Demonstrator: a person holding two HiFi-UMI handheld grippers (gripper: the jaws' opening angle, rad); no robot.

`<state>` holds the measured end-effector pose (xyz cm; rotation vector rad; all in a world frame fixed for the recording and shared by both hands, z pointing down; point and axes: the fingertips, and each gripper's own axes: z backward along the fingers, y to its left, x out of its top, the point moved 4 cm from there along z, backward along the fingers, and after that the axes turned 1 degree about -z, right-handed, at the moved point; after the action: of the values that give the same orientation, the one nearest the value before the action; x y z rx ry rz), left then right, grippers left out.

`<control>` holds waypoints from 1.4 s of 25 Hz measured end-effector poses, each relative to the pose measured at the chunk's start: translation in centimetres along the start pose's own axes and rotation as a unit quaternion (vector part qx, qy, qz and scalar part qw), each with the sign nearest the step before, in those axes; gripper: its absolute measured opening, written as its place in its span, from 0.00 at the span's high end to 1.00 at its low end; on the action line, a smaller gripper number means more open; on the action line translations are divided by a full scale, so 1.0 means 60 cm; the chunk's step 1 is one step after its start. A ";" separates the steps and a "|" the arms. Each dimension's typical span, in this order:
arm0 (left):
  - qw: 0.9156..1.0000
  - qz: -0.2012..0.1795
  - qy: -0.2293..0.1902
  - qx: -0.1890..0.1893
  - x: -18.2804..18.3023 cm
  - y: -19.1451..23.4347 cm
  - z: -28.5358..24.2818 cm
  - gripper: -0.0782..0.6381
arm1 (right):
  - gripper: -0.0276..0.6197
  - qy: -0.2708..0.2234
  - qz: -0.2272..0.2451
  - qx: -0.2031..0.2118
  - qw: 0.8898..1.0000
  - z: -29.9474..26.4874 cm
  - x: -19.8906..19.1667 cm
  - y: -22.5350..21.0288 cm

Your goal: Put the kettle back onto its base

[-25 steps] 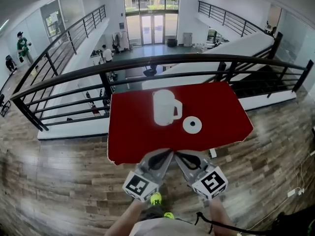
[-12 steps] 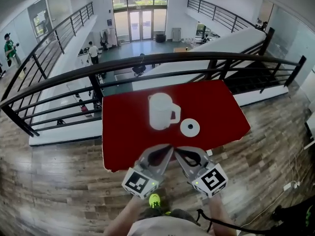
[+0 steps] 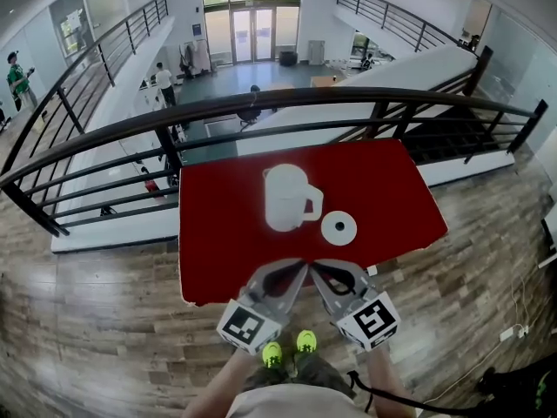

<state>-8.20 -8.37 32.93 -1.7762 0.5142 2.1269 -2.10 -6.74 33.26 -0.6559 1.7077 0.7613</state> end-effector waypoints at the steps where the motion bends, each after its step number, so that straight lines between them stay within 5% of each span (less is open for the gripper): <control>1: 1.000 -0.001 0.000 0.003 -0.001 0.003 -0.007 0.90 | 0.95 -0.001 -0.001 0.003 1.000 -0.002 -0.001 -0.008; 21: 0.996 -0.022 0.000 0.088 -0.022 0.032 -0.169 0.90 | 0.95 -0.021 0.003 0.075 0.997 -0.011 -0.026 -0.185; 35: 0.996 -0.038 0.018 0.082 -0.046 0.062 -0.182 0.90 | 0.95 -0.025 -0.018 0.071 0.997 -0.035 -0.041 -0.204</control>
<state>0.06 -16.81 34.10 -1.7191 0.6015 1.9452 6.43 -16.10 34.08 -0.5637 1.6829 0.6208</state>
